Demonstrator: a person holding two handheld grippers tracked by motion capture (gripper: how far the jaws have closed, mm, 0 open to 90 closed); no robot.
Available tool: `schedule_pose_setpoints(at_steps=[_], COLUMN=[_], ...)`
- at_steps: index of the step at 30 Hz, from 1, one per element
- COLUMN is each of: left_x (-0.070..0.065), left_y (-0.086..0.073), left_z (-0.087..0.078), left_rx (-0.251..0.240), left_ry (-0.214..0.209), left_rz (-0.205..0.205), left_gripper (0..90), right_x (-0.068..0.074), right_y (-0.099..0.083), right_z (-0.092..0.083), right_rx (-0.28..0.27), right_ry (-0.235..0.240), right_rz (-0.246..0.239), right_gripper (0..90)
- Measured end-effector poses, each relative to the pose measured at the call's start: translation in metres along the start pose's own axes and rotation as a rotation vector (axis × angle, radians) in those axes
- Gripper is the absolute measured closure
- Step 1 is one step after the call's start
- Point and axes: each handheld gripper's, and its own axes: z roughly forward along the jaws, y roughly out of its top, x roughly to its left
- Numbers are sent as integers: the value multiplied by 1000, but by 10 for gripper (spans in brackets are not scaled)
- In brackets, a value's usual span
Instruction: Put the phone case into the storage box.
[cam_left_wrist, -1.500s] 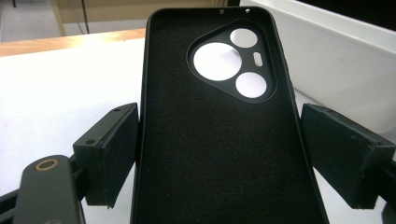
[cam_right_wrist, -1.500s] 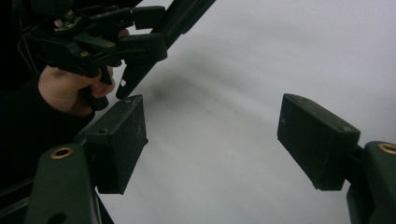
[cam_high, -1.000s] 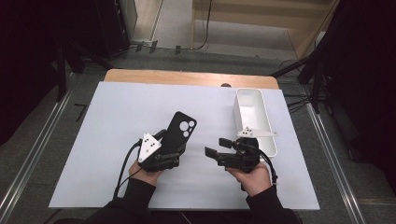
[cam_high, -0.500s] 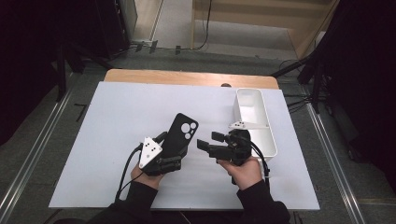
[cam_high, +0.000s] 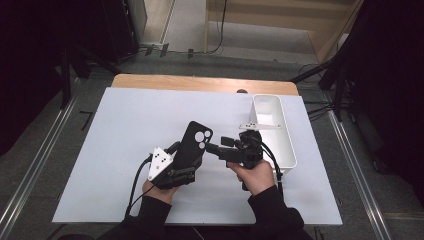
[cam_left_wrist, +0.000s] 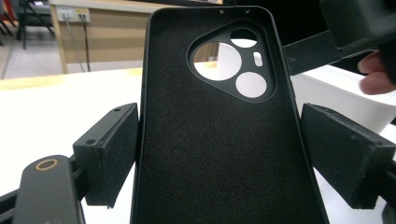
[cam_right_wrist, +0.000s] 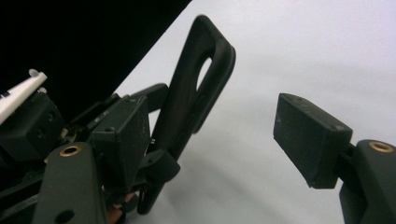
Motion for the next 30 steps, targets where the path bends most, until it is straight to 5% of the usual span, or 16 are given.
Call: schedule_pose_setpoints(at_steps=[17,30], left_x=[-9,-15], left_y=[-4,-5], left_z=[7,6], left_rx=[2,0], left_ry=[-11,-17], left_rz=[11,18], left_gripper=[140,139], right_x=[-6,-9], right_y=[8,17], right_z=[19,24], right_rx=[16,40], right_ry=[25,53], right_rz=[18,102], right_gripper=[293,554])
